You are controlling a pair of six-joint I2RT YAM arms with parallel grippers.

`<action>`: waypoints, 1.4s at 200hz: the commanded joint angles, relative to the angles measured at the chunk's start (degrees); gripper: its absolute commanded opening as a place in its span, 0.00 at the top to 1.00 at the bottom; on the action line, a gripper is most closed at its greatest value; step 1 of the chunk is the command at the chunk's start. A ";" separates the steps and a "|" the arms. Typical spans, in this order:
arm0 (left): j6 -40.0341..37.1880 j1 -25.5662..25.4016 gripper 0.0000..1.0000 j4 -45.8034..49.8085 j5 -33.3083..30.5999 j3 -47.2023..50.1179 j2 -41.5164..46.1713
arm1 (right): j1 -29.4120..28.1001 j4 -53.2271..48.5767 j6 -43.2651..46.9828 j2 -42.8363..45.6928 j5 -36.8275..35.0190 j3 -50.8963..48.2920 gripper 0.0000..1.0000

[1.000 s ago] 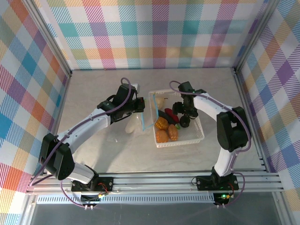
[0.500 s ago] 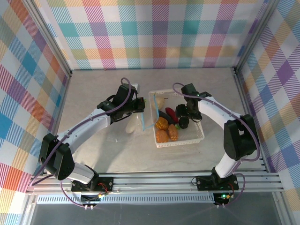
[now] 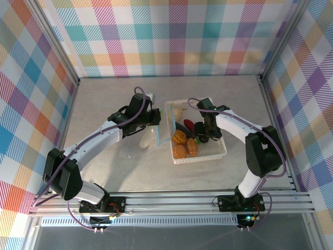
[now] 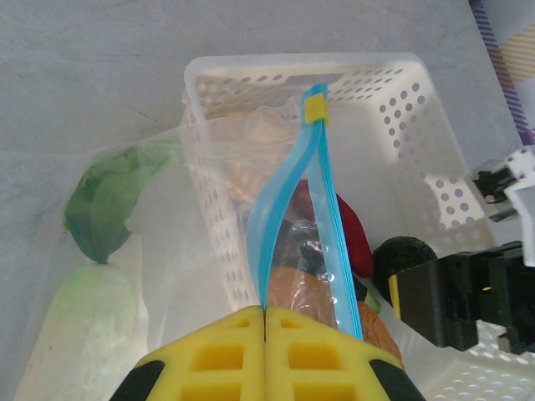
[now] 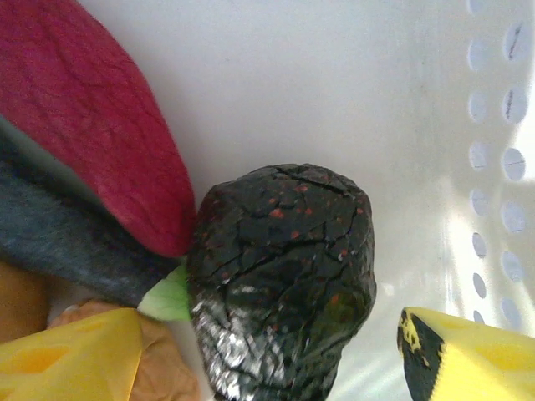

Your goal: Place the food in the zip-top bag and seal the zipper

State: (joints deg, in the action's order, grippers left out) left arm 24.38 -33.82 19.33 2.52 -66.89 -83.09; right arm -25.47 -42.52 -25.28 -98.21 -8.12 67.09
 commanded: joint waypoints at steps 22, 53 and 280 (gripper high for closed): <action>-1.09 0.52 1.00 0.09 0.46 0.89 1.97 | 0.03 0.11 -1.49 -3.23 -0.71 1.53 0.20; -1.09 0.51 1.00 0.10 0.38 0.89 1.97 | 0.07 1.10 -1.35 -2.66 -1.39 1.29 0.25; -0.85 0.51 1.00 0.98 0.67 -0.60 0.58 | -12.93 9.16 2.60 16.82 12.07 6.28 0.58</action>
State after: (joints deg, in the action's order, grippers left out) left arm 24.18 -33.82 19.40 2.52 -66.24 -82.02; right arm -34.92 -36.40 -23.44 -80.58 -0.84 71.46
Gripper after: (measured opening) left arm 0.048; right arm 0.509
